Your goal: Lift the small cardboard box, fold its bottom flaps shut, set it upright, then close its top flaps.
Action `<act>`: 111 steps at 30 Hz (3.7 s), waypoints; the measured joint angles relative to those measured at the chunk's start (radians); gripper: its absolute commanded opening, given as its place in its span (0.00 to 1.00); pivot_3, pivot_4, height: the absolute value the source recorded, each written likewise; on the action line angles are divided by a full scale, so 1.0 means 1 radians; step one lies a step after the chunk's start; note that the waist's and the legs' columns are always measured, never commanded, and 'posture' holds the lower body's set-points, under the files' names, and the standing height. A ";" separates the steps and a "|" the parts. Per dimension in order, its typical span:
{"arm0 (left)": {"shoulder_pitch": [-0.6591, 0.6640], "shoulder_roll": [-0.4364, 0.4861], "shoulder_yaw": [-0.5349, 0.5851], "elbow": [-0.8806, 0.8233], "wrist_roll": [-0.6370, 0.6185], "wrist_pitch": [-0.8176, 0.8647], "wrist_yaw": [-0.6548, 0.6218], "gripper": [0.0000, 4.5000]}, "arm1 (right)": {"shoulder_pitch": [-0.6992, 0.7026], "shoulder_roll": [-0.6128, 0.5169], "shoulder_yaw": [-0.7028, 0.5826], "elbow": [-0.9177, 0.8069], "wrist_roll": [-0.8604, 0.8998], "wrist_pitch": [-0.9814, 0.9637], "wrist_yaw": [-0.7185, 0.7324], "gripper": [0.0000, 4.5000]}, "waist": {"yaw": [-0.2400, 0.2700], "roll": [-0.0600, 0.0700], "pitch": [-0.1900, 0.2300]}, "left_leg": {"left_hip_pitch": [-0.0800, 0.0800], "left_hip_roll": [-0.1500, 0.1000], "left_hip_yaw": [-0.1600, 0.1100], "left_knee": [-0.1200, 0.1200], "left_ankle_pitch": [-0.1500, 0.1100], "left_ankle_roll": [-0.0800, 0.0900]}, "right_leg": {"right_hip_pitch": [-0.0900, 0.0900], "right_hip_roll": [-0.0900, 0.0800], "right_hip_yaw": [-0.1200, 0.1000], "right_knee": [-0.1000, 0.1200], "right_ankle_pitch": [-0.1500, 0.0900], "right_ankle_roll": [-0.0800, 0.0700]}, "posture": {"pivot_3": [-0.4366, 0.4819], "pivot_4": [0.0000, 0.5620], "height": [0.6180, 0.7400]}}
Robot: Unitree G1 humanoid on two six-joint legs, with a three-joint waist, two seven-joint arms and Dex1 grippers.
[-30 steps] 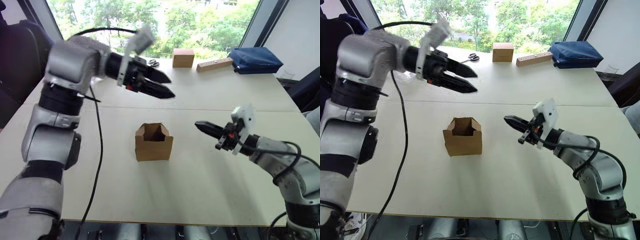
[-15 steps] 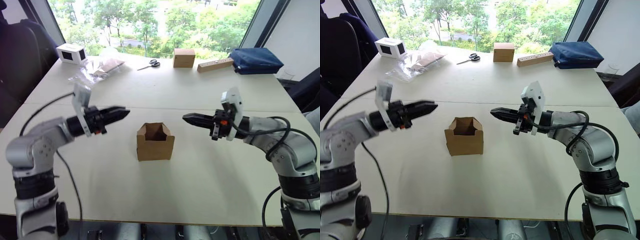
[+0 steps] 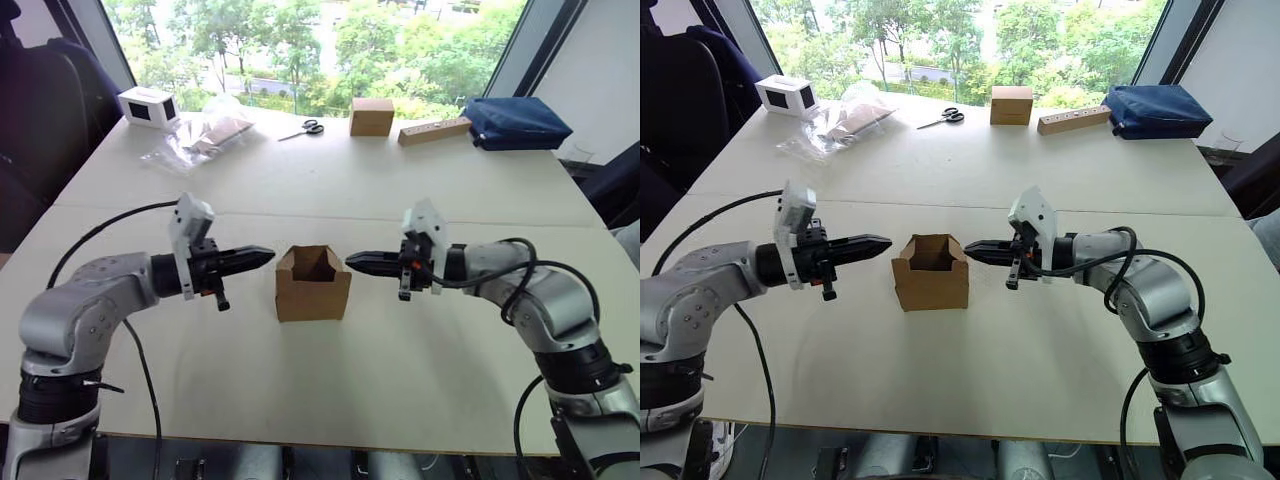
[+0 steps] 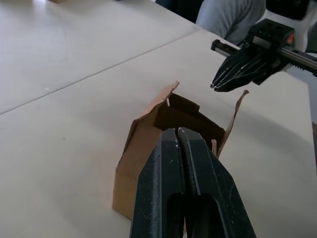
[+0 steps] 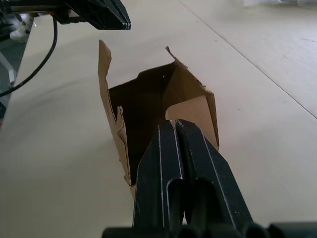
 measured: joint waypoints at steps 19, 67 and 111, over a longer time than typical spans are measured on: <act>-0.068 0.002 -0.212 0.170 0.172 -0.223 -0.087 0.01 | -0.038 0.060 0.094 0.102 -0.168 -0.093 0.056 0.00 | 0.001 0.000 0.000 | 0.000 0.000 0.000 0.000 0.000 0.001 | 0.000 0.001 0.000 0.000 0.000 0.000 | 0.48 0.27 1.00; -0.284 0.019 -0.152 0.387 0.177 -0.265 -0.180 0.01 | -0.025 -0.022 -0.145 -0.087 -0.016 0.079 0.066 0.00 | 0.005 0.000 0.000 | -0.001 0.001 -0.001 0.000 -0.001 0.003 | 0.000 0.001 -0.001 0.000 0.000 0.000 | 0.48 0.27 1.00; -0.413 -0.239 -0.296 0.946 0.439 -0.596 -0.334 0.01 | -0.030 0.096 0.213 -0.156 -0.269 -0.005 -0.091 0.00 | 0.001 -0.001 0.000 | -0.002 -0.001 -0.001 0.001 -0.002 0.003 | -0.001 0.001 -0.002 0.000 0.000 0.000 | 0.48 0.27 1.00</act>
